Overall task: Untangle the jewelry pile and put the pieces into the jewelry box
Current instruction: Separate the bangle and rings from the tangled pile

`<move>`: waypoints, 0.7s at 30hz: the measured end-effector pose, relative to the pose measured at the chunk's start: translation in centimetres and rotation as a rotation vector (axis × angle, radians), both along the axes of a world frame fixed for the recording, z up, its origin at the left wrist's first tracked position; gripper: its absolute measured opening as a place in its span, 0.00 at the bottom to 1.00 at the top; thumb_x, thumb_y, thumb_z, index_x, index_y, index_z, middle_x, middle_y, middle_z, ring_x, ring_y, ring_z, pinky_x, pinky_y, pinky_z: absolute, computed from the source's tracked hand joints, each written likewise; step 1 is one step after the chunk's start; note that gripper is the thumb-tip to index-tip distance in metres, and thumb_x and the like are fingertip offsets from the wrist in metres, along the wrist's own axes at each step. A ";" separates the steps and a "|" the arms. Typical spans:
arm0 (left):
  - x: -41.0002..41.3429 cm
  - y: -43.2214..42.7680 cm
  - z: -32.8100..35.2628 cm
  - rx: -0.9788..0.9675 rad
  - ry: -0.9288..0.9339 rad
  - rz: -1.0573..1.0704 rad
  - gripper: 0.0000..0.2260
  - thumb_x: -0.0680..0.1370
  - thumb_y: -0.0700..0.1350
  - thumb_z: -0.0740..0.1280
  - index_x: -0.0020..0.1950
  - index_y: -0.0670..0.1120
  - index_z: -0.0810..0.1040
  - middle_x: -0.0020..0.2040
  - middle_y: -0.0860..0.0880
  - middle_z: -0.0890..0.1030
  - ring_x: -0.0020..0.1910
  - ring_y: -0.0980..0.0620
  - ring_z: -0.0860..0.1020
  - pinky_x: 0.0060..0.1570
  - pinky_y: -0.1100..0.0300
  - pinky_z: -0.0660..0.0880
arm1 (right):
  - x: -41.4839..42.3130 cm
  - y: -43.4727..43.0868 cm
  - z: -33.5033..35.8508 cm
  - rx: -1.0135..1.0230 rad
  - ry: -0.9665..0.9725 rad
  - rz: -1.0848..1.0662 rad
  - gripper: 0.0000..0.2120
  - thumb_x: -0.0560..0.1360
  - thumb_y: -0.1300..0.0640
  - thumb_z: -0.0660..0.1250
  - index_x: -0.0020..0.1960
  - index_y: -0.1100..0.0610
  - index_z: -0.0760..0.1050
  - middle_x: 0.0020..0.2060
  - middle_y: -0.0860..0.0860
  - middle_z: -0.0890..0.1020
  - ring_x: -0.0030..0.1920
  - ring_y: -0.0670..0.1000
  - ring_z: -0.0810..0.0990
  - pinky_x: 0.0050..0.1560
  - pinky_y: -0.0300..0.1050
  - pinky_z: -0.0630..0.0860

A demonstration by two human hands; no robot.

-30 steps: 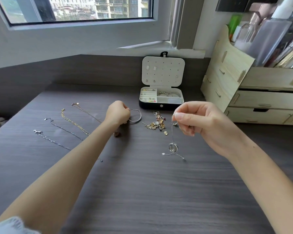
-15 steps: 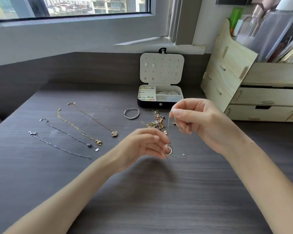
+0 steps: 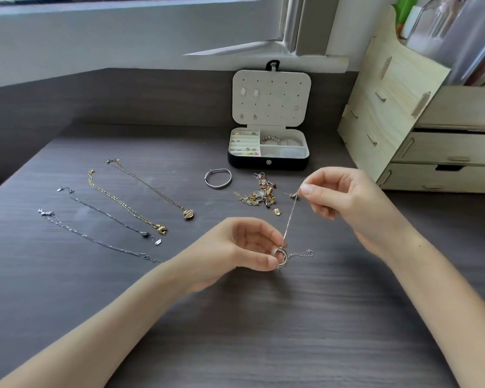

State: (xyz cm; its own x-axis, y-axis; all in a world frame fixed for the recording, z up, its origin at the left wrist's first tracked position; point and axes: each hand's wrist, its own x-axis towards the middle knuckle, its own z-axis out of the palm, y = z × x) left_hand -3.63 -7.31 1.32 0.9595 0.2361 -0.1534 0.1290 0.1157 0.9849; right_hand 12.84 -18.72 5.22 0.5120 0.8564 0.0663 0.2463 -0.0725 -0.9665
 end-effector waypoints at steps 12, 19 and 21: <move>0.1 -0.3 -0.2 -0.020 -0.039 0.111 0.10 0.65 0.32 0.66 0.44 0.40 0.75 0.35 0.46 0.80 0.33 0.53 0.77 0.38 0.65 0.74 | 0.0 -0.4 -2.7 -0.469 -0.872 0.060 0.03 0.73 0.52 0.67 0.41 0.46 0.76 0.38 0.43 0.77 0.40 0.45 0.73 0.43 0.42 0.70; 0.0 -0.3 -0.6 0.060 -0.030 0.138 0.11 0.66 0.37 0.67 0.47 0.43 0.71 0.36 0.47 0.80 0.36 0.51 0.76 0.43 0.60 0.72 | -0.5 -0.3 -2.9 -0.035 -0.741 0.172 0.03 0.72 0.56 0.70 0.42 0.53 0.83 0.39 0.43 0.79 0.40 0.43 0.75 0.43 0.29 0.67; 0.0 -0.2 -0.6 0.055 -0.036 0.147 0.12 0.67 0.37 0.67 0.48 0.43 0.70 0.36 0.47 0.79 0.36 0.51 0.75 0.42 0.61 0.72 | -1.0 -0.4 -2.8 0.042 -0.733 0.262 0.05 0.72 0.55 0.69 0.43 0.55 0.83 0.38 0.44 0.80 0.39 0.43 0.76 0.43 0.30 0.68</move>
